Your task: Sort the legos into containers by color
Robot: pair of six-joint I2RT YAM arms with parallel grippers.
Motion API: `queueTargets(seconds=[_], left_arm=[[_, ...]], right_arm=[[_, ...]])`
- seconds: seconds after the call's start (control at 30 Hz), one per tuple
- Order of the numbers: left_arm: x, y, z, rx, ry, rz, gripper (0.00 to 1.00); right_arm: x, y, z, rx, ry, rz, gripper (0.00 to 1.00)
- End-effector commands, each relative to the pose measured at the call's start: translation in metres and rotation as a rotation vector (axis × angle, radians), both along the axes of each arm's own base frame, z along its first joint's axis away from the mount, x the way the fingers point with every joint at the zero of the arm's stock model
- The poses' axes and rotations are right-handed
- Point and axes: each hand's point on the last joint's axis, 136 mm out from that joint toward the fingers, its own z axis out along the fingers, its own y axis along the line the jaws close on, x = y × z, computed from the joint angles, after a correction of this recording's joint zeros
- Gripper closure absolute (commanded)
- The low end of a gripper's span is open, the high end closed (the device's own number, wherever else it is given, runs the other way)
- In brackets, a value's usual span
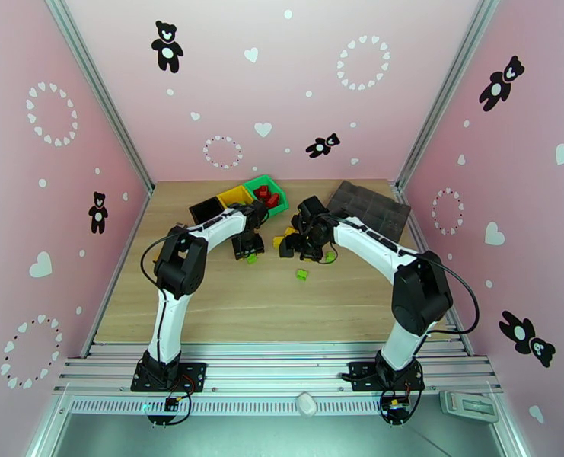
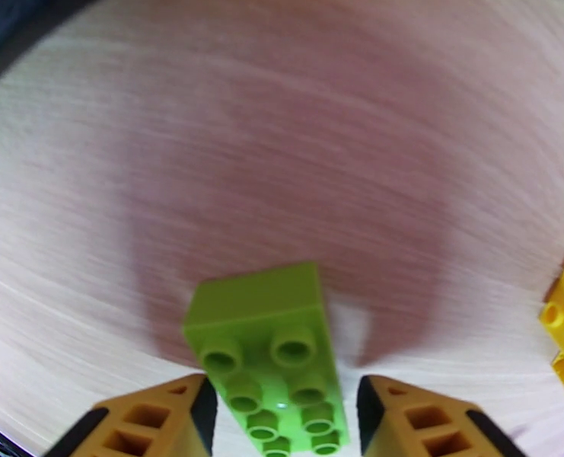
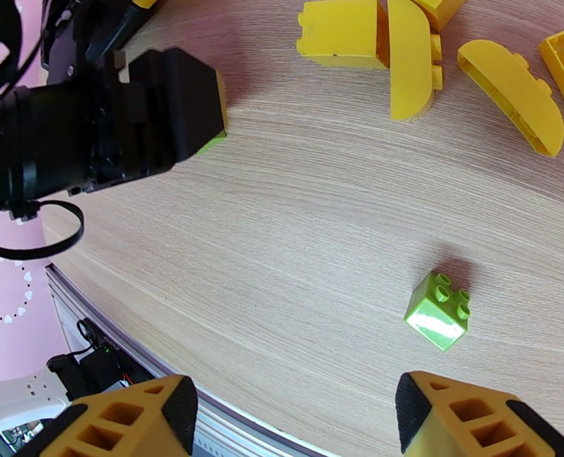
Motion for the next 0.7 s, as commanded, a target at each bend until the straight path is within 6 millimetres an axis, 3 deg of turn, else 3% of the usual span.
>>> queueTargets(seconds=[0.0, 0.37, 0.67], left_arm=[[-0.002, -0.003, -0.004, -0.002, 0.000, 0.002, 0.50], [0.006, -0.008, 0.013, -0.022, -0.032, -0.015, 0.64], [0.016, -0.028, 0.049, -0.137, -0.092, -0.062, 0.70]], right_arm=[[-0.004, 0.001, 0.005, 0.008, -0.005, 0.009, 0.26], [0.004, 0.010, 0.002, 0.033, 0.004, 0.017, 0.27], [0.028, 0.043, -0.006, 0.134, 0.051, 0.015, 0.27]])
